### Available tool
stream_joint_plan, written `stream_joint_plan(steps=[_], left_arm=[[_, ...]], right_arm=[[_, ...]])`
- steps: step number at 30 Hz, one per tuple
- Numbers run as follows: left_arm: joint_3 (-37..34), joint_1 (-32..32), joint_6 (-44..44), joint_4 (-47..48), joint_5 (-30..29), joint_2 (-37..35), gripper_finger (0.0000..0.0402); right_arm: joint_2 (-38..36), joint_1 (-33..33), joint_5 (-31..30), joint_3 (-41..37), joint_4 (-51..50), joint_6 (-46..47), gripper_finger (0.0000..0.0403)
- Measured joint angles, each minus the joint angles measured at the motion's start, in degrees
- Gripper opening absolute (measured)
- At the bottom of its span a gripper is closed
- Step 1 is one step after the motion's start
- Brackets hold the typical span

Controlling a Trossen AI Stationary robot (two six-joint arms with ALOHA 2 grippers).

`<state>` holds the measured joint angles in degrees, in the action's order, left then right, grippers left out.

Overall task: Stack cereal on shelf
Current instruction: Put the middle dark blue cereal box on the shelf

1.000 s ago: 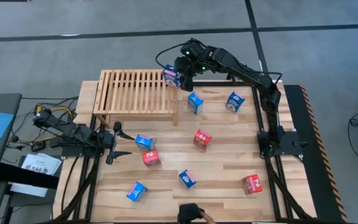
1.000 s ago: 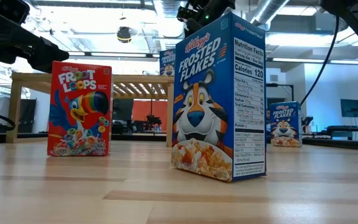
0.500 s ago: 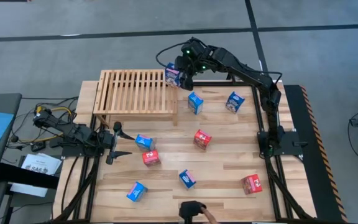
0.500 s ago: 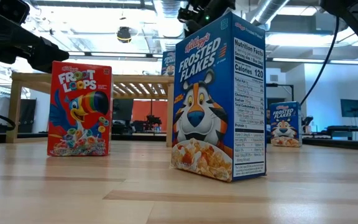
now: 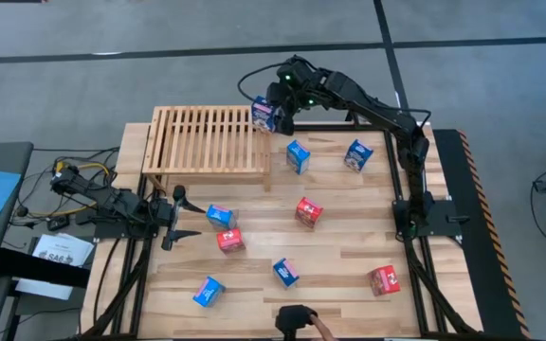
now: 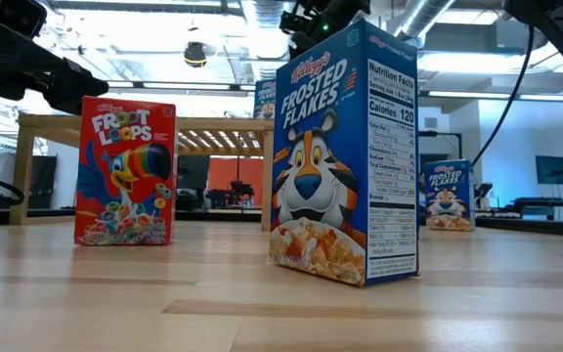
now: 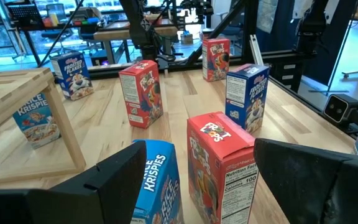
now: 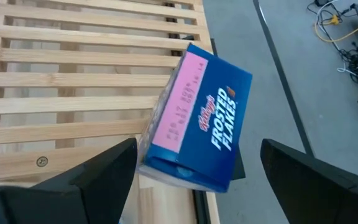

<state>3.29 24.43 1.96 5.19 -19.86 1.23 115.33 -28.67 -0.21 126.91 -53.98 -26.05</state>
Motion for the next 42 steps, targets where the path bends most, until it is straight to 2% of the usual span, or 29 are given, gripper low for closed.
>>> stream_joint_plan(steps=[10, 18, 42], left_arm=[[0.0, 0.0, 0.0, 0.0, 0.0, 0.0, 0.0289], [0.0, 0.0, 0.0, 0.0, 0.0, 0.0, 0.0289], [0.0, 0.0, 0.0, 0.0, 0.0, 0.0, 0.0289]], right_arm=[[-0.2, -0.1, -0.2, 4.2, -7.8, 2.3, 0.0364], [-0.2, -0.3, -0.1, 4.6, -15.9, 5.2, 0.0364], [0.2, 2.1, 1.3, 2.2, -7.7, 5.2, 0.0364]])
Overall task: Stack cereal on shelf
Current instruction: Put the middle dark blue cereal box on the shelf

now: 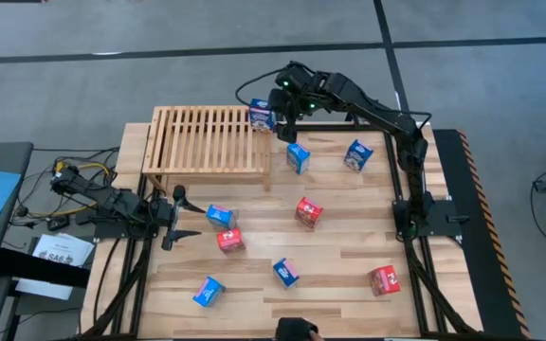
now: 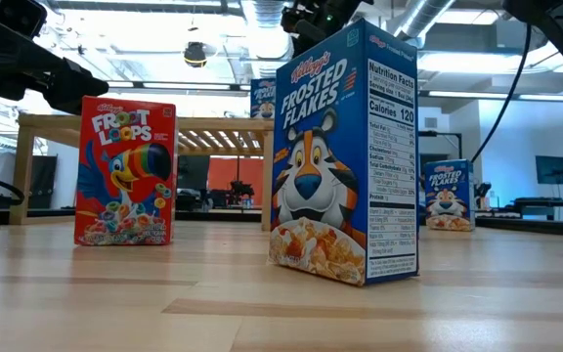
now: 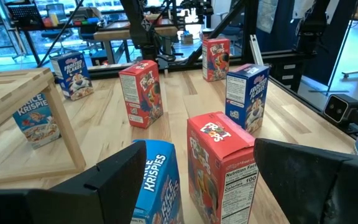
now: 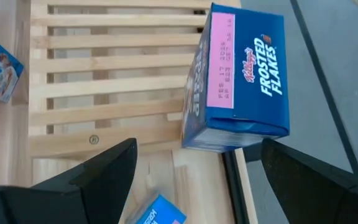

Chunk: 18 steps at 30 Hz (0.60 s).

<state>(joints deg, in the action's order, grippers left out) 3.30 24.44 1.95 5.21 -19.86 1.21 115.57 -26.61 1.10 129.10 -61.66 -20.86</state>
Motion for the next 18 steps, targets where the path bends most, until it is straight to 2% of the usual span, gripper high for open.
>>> stream_joint_plan(steps=[10, 18], left_arm=[[0.0, 0.0, 0.0, 0.0, 0.0, 0.0, 0.0289], [0.0, 0.0, 0.0, 0.0, 0.0, 0.0, 0.0289]], right_arm=[[0.0, 0.0, -0.3, 0.0, 3.5, 0.3, 0.0364], [0.0, -0.5, -1.1, 0.0, 2.0, 1.6, 0.0364]])
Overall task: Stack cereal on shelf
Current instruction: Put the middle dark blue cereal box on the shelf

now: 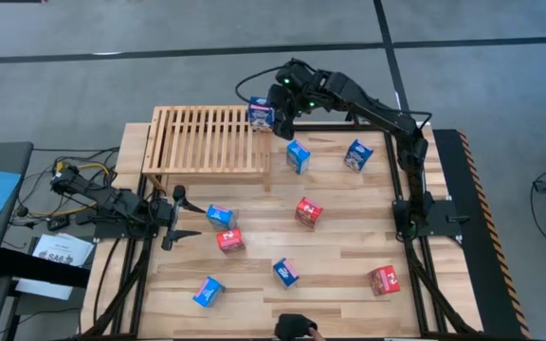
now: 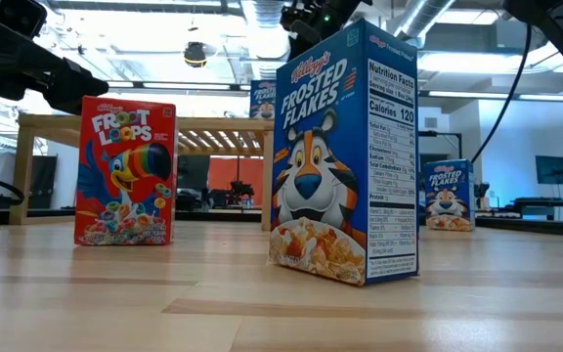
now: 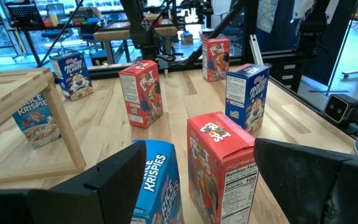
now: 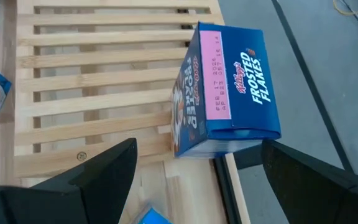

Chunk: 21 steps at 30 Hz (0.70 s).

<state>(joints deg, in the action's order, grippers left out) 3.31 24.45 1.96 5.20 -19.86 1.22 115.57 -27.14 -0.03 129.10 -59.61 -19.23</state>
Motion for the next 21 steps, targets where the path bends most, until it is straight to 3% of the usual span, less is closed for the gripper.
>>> stream_joint_plan(steps=[9, 21], left_arm=[[0.0, 0.0, 0.0, 0.0, 0.0, 0.0, 0.0289], [0.0, 0.0, 0.0, 0.0, 0.0, 0.0, 0.0289]], right_arm=[[0.0, 0.0, 0.0, 0.0, 0.2, 1.0, 0.0364], [5.3, 0.2, 0.1, 0.1, 3.4, 1.9, 0.0364]])
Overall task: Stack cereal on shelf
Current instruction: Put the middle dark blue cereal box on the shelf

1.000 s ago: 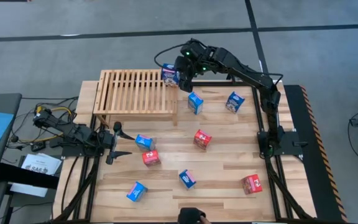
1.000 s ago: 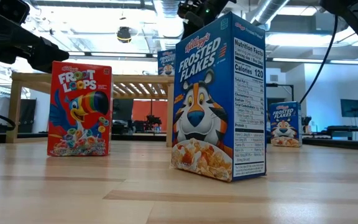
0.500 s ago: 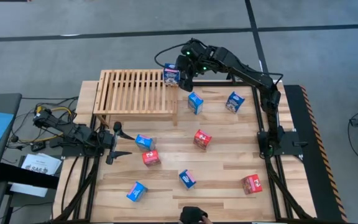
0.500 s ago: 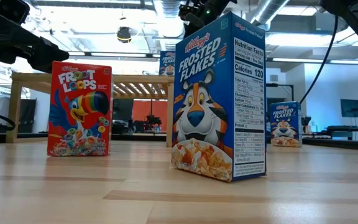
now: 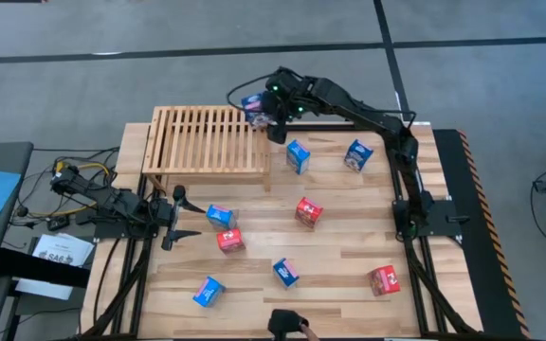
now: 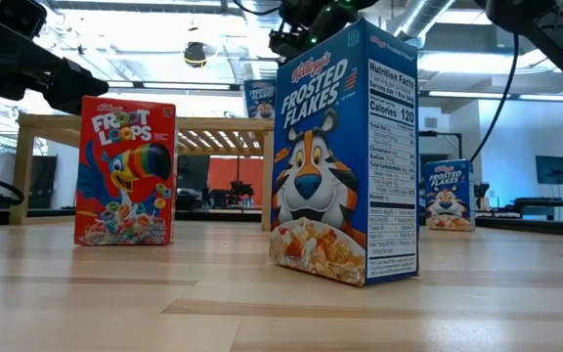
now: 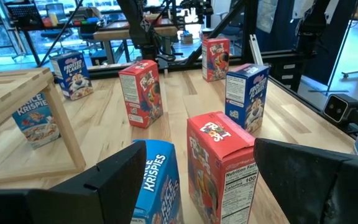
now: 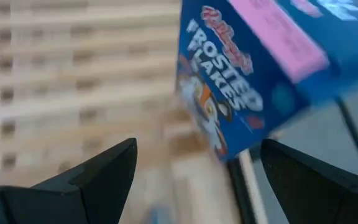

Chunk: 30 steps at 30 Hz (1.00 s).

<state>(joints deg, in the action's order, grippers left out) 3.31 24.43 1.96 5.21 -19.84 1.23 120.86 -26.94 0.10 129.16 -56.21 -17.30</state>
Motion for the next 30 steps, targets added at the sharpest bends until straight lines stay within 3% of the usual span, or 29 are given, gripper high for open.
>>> stream_joint_plan(steps=[30], left_arm=[[0.0, 0.0, 0.0, 0.0, 0.0, 0.0, 0.0289]], right_arm=[[0.3, 1.1, 1.6, 0.0, -0.3, 1.4, 0.0364]])
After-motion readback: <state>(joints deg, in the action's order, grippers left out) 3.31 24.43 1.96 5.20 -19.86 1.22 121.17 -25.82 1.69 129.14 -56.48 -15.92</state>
